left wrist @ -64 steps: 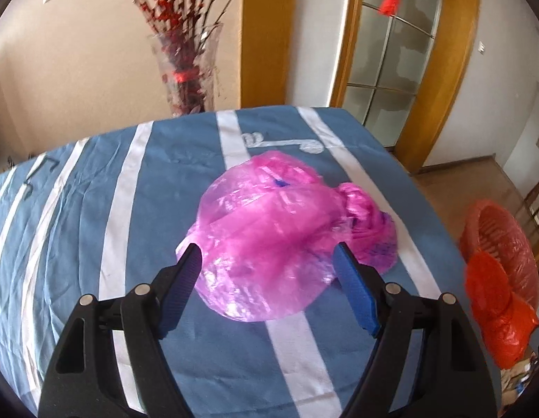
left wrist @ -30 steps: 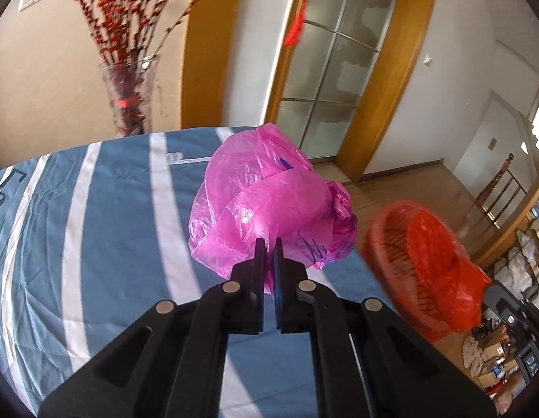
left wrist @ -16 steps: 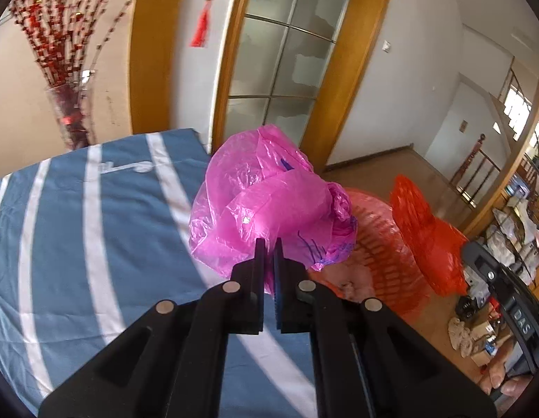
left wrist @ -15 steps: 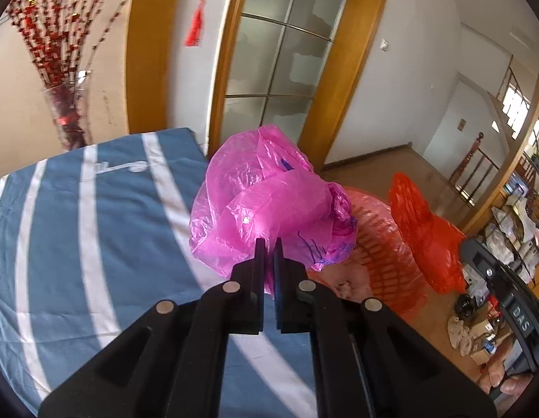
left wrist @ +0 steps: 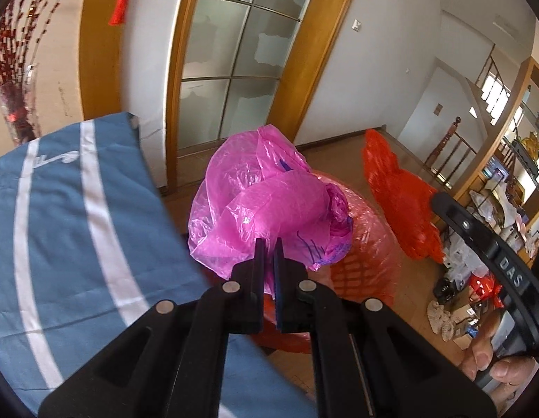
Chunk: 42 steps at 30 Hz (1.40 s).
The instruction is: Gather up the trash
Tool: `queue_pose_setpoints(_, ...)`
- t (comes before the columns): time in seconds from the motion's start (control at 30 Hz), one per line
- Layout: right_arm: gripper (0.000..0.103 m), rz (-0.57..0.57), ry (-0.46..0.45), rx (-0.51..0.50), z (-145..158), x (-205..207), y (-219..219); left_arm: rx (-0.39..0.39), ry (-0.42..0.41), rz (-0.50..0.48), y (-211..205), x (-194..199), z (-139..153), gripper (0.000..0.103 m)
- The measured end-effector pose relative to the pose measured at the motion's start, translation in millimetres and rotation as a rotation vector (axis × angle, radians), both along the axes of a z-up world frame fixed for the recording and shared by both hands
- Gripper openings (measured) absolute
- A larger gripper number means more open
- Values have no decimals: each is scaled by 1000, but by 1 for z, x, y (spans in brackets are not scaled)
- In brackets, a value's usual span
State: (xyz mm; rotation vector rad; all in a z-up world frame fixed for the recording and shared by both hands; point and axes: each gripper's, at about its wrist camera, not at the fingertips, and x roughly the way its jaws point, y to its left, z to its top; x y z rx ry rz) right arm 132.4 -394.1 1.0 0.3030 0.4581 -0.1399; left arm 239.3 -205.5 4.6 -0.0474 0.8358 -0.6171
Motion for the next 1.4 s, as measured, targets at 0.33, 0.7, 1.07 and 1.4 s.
queue_pose_setpoints(0.33, 48, -58, 32, 34, -14, -17, -8, 15, 50, 30, 9, -4, -24, 49)
queue_pose_setpoints(0.7, 95, -70, 1, -143, 0, -78, 48, 87, -172, 196, 91, -94, 4, 93)
queue_pose_setpoints(1.07, 95, -43, 15, -251, -11, -127, 106, 173, -267, 394, 148, -180, 12, 99)
queue_pose_setpoints(1.4, 95, -53, -1, -246, -19, -156, 127, 158, -305, 455, 172, -221, 15, 99)
